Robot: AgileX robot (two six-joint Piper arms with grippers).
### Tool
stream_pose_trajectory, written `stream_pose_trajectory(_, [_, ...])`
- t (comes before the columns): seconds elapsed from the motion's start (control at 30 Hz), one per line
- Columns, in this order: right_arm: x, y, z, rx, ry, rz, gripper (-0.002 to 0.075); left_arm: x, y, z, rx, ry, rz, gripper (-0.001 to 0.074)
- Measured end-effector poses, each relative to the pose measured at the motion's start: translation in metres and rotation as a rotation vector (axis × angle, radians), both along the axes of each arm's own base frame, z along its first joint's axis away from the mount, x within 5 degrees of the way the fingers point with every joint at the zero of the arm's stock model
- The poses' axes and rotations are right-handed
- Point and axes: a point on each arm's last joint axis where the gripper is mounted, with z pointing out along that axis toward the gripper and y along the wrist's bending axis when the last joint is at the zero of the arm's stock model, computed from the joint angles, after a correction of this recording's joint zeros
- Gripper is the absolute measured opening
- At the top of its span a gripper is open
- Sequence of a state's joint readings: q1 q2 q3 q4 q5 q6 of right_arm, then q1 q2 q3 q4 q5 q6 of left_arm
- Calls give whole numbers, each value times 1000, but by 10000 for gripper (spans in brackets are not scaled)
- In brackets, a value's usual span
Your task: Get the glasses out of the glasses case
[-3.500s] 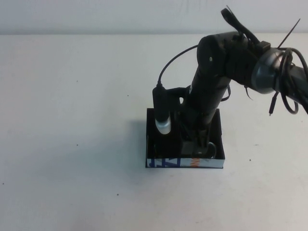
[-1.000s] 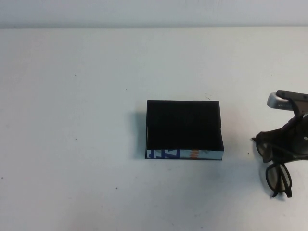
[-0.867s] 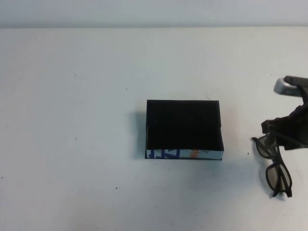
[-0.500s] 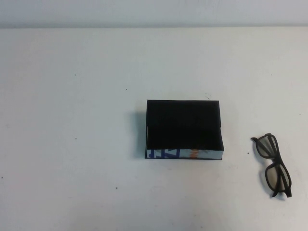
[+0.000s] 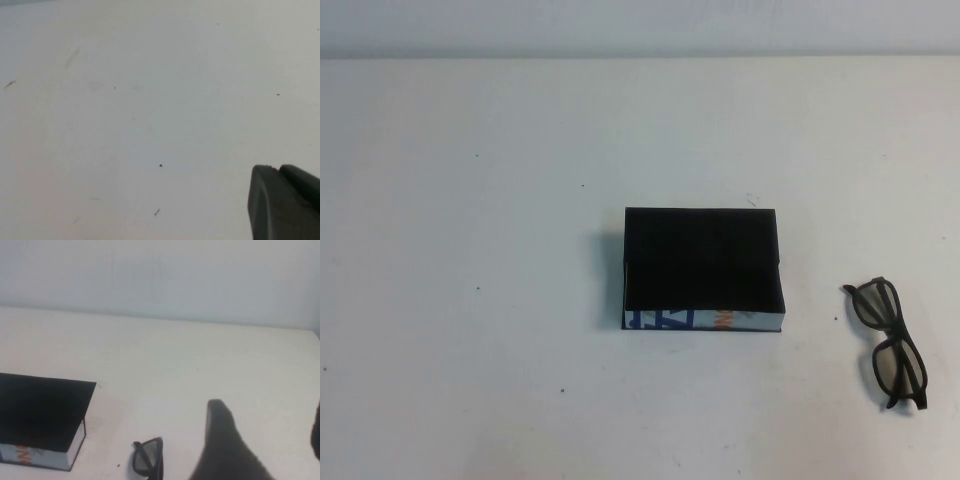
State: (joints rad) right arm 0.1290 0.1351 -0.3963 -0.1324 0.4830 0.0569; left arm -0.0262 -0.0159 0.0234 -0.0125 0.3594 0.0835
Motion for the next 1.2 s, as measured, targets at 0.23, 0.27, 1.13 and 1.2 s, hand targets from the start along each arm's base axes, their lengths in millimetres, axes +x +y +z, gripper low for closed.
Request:
stream_pose_trajectory(0.23, [1,2,-49,82,-11,9,324,0,0,0,0,0,0,-5])
stream_pose_trajectory(0.27, [3,3,-56,99,-5,11,316,0,0,0,0,0,0,-5])
stream_pose_trajectory(1.13, [10,2,-117,143,123,-45,62,0,0,0,0,0,0,-5])
stream_pose_trajectory(1.2, [10,2,-117,142,123,-45,36,0,0,0,0,0,0,-5])
